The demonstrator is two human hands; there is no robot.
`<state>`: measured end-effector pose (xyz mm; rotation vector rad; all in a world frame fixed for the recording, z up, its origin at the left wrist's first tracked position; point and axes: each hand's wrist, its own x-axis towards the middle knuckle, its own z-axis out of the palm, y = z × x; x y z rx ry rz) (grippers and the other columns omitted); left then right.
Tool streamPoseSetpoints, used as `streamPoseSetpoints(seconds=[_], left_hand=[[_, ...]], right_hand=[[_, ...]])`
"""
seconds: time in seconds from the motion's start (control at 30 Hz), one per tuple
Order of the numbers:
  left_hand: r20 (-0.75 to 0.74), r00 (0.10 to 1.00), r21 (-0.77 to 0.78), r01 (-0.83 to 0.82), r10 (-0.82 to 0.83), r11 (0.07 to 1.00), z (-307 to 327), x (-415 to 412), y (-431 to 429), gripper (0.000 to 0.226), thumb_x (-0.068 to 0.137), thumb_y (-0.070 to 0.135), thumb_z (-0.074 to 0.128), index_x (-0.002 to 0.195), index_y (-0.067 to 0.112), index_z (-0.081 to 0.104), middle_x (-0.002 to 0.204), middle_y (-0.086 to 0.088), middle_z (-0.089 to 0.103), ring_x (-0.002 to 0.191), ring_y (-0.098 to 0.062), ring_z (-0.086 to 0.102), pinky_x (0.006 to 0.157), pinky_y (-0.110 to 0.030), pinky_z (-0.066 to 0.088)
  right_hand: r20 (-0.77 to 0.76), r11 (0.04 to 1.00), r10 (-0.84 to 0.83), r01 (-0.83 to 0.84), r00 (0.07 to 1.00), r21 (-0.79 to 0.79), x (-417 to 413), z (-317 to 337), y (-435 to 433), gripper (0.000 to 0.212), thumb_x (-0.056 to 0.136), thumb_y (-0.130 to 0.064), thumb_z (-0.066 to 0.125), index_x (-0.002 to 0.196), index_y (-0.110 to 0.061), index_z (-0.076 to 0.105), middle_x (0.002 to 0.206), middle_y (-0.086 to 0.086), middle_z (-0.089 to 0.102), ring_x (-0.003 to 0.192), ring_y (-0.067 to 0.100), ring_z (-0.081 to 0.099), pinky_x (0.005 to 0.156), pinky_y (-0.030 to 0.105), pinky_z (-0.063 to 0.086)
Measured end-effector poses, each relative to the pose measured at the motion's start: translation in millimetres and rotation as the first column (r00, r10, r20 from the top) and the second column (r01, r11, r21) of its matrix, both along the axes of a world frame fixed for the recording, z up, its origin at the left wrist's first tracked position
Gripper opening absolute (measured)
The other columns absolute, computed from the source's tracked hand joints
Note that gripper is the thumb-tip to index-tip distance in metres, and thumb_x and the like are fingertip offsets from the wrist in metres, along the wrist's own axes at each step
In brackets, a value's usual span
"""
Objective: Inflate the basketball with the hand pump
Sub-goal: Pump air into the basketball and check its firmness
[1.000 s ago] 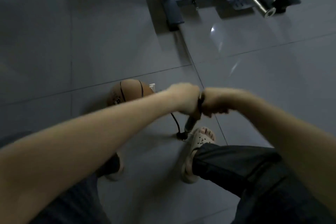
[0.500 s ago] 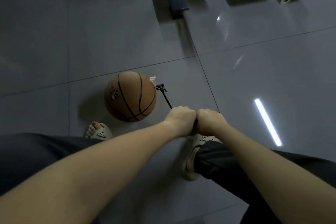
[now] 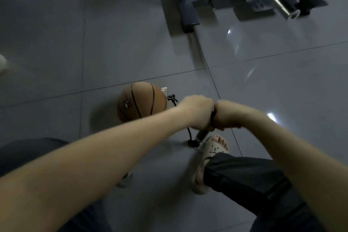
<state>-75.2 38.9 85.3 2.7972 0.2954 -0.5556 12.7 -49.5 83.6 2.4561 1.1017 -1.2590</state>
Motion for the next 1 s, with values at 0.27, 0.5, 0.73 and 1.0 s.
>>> streamPoseSetpoints(seconds=[0.27, 0.5, 0.73, 1.0], left_hand=[[-0.004, 1.000, 0.057, -0.014, 0.014, 0.998, -94, -21, -22, 0.022, 0.090, 0.036, 0.061, 0.094, 0.015, 0.069, 0.099, -0.007, 0.072, 0.088, -0.028, 0.071, 0.069, -0.033, 0.050], [-0.125, 0.991, 0.006, 0.040, -0.039, 0.999, -18, 4, -12, 0.031, 0.082, 0.046, 0.076, 0.086, 0.018, 0.063, 0.081, 0.003, 0.064, 0.070, -0.015, 0.063, 0.056, -0.028, 0.046], [-0.082, 0.996, -0.034, 0.016, -0.019, 0.999, 34, 11, -1, 0.043, 0.080, 0.054, 0.076, 0.070, 0.021, 0.051, 0.068, 0.007, 0.057, 0.058, -0.009, 0.052, 0.051, -0.024, 0.037], [-0.023, 1.000, 0.011, -0.013, 0.013, 1.000, -92, -19, -23, 0.020, 0.090, 0.030, 0.061, 0.091, 0.013, 0.070, 0.094, -0.009, 0.073, 0.085, -0.029, 0.071, 0.066, -0.033, 0.048]], right_hand=[[0.114, 0.998, 0.057, -0.058, 0.992, 0.007, -23, -90, -18, 0.028, 0.085, -0.044, 0.066, 0.085, -0.018, 0.054, 0.074, -0.002, 0.056, 0.068, 0.018, 0.058, 0.062, 0.032, 0.049], [0.027, 0.997, 0.016, -0.014, 1.000, -0.081, -4, -15, -10, 0.019, 0.087, -0.028, 0.071, 0.083, -0.011, 0.065, 0.072, 0.005, 0.061, 0.060, 0.019, 0.056, 0.061, 0.033, 0.052], [-0.045, 0.999, -0.050, 0.051, 0.998, 0.017, 11, 31, -5, 0.016, 0.083, -0.018, 0.073, 0.092, -0.005, 0.071, 0.077, 0.010, 0.062, 0.056, 0.019, 0.052, 0.051, 0.030, 0.047], [0.079, 0.999, 0.048, -0.049, 0.996, 0.006, -20, -85, -19, 0.021, 0.086, -0.036, 0.062, 0.097, -0.018, 0.060, 0.085, 0.000, 0.059, 0.080, 0.022, 0.062, 0.073, 0.035, 0.054]])
